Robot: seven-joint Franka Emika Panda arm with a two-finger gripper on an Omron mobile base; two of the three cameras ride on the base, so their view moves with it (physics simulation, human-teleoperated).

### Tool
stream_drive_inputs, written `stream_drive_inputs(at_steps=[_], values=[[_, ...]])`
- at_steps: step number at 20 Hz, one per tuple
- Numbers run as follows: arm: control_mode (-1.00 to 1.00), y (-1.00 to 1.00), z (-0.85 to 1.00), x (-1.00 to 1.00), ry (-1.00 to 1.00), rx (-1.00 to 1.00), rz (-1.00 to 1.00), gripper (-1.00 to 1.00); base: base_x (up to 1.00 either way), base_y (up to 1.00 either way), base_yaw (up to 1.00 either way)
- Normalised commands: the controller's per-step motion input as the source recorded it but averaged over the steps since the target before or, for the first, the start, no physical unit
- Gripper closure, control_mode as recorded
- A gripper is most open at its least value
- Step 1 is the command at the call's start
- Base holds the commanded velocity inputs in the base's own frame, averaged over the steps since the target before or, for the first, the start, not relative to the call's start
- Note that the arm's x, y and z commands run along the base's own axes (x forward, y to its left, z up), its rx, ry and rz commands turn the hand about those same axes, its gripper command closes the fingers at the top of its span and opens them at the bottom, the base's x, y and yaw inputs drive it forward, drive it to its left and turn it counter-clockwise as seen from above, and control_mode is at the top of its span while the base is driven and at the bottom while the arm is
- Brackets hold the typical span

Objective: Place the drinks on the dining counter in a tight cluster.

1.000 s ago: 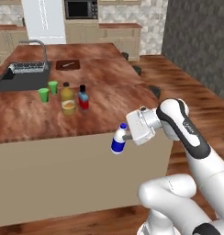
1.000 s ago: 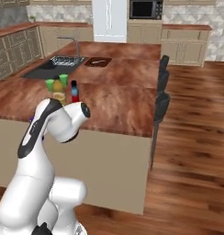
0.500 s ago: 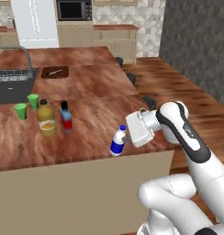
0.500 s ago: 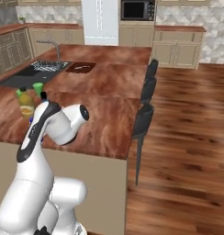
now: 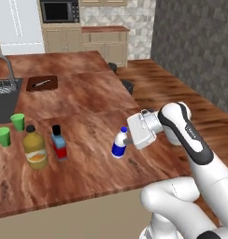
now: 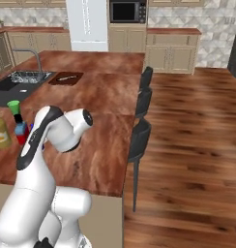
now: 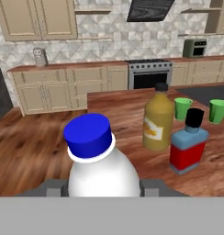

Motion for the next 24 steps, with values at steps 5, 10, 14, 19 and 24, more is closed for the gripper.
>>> stream_drive_inputs(at_steps=[5,10,14,19,24], values=[[1.0,0.0,0.0,0.0,0.0,0.0,0.0,1.0,0.34,0.02,-0.11],[1.0,0.0,0.0,0.0,0.0,0.0,0.0,1.0,0.0,0.0,0.0],[-1.0,0.12,0.0,0.11,-0.01,0.0,0.0,1.0,0.19,0.24,0.0],[-1.0,0.75,0.0,0.72,-0.01,0.0,0.02,1.0,0.0,0.0,0.0],[-1.0,0.23,0.05,0.72,0.1,-0.09,0.02,1.0,0.0,0.0,0.0]])
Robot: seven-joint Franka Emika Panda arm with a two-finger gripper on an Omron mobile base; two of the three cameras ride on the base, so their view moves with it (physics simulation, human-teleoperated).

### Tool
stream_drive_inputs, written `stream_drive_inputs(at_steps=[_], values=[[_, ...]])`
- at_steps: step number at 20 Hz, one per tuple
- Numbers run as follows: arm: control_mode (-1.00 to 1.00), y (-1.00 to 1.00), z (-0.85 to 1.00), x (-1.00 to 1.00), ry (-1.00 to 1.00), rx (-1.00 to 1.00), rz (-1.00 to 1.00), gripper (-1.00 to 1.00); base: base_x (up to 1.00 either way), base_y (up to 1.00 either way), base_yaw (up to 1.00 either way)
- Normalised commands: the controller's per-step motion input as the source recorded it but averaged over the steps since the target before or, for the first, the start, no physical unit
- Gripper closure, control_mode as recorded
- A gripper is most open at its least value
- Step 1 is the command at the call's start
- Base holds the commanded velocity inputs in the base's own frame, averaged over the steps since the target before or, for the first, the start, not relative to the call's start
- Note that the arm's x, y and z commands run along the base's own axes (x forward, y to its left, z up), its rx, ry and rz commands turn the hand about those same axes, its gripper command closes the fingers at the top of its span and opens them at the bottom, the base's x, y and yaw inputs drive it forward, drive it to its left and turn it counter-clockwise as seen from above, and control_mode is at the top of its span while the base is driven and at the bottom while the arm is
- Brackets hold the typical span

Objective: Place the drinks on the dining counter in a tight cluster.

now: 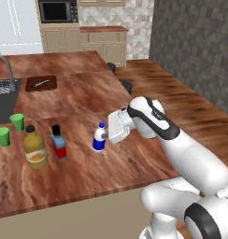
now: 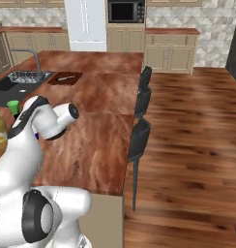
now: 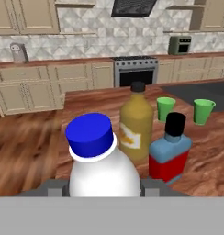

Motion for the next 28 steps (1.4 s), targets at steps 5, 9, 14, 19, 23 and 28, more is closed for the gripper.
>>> stream_drive_inputs(at_steps=[5,9,14,19,23,28], values=[[-1.0,-0.08,0.09,0.72,0.16,-0.03,0.05,1.0,0.0,0.0,0.0],[-1.0,0.0,0.03,0.11,0.04,0.0,0.02,1.0,0.0,0.0,0.0],[-1.0,0.13,-0.05,0.11,-0.05,0.0,0.0,1.0,0.0,0.0,0.0],[-1.0,0.4,-0.1,0.13,-0.09,0.0,-0.08,1.0,0.0,0.0,0.0],[-1.0,0.41,-0.43,0.1,-0.03,0.0,-0.17,1.0,0.0,0.0,0.0],[-1.0,0.15,-0.54,0.03,0.0,0.0,-0.15,1.0,0.0,0.0,0.0]])
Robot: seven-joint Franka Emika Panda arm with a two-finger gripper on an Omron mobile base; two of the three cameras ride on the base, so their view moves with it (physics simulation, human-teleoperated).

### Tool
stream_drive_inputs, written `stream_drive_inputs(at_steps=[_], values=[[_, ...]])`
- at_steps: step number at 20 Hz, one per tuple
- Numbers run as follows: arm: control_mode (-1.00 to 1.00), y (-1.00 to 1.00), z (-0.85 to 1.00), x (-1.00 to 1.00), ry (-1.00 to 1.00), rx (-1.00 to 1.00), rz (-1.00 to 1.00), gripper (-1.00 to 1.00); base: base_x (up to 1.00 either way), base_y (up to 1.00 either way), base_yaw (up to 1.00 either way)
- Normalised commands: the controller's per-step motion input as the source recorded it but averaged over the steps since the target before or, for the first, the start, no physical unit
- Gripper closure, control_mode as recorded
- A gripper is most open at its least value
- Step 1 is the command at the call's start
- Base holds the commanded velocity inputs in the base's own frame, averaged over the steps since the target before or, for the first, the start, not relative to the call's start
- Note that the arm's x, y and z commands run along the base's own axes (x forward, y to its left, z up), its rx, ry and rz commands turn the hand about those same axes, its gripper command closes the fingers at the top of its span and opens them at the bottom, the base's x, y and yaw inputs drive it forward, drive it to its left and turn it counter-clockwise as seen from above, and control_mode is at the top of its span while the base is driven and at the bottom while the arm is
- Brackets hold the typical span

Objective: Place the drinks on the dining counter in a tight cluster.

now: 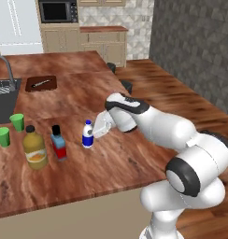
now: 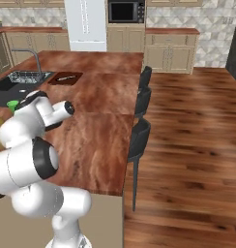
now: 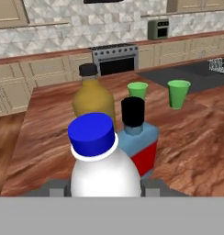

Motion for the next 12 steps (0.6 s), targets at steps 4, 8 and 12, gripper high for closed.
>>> stream_drive_inputs(at_steps=[4,8,12], values=[[-1.0,0.04,-0.3,0.03,0.0,0.0,-0.06,1.0,0.0,0.0,0.0],[-1.0,0.12,-0.05,0.1,0.01,0.0,-0.01,1.0,0.0,0.0,0.0],[-1.0,0.14,0.0,0.03,0.0,0.0,-0.01,1.0,0.0,0.0,0.0]])
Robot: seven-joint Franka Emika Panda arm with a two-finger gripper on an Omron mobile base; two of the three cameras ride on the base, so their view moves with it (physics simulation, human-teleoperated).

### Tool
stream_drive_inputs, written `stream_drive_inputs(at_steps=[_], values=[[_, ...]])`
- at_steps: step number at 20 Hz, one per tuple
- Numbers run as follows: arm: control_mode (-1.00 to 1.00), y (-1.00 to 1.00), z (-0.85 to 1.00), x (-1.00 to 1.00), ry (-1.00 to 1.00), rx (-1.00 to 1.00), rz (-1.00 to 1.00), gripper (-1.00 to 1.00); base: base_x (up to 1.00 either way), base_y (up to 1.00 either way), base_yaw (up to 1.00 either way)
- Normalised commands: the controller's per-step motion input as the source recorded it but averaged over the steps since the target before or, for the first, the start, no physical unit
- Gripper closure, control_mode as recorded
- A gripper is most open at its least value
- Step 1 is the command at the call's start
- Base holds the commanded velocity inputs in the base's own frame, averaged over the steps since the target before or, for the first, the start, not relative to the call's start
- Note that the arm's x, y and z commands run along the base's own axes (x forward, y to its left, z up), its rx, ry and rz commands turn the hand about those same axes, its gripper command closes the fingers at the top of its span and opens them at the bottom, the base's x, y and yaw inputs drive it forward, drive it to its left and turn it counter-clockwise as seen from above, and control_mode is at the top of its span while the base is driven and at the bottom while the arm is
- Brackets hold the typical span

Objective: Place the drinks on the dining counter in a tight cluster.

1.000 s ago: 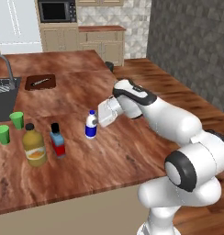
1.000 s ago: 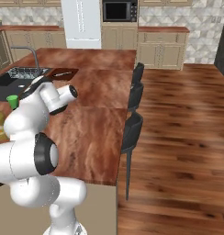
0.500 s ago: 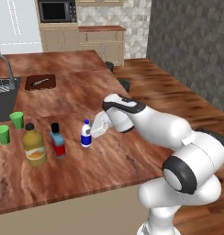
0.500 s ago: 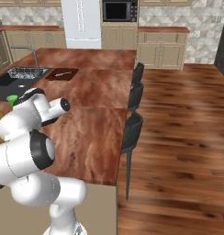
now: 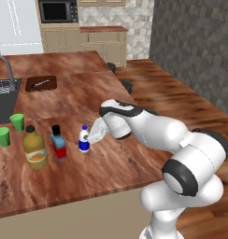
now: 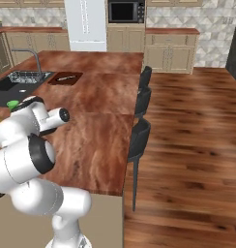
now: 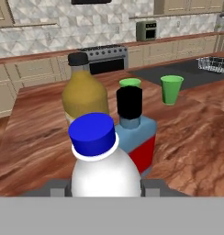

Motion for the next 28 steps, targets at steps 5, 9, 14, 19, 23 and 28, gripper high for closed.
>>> stream_drive_inputs(at_steps=[5,9,14,19,23,28], values=[[-1.0,0.14,0.0,0.0,0.0,0.0,0.0,1.0,0.0,0.0,0.0],[-1.0,0.03,-0.06,0.05,0.0,0.0,0.0,1.0,0.0,0.0,0.0],[-1.0,0.0,-0.2,0.01,0.0,0.0,0.0,1.0,0.0,0.0,0.0],[-1.0,0.0,-0.28,0.0,0.02,0.0,0.0,1.0,0.0,0.0,0.0],[-1.0,0.0,-0.22,0.13,0.0,0.0,0.0,1.0,0.0,0.0,0.0],[-1.0,0.14,-0.01,0.39,0.0,-0.02,-0.02,1.0,0.0,0.0,0.0]])
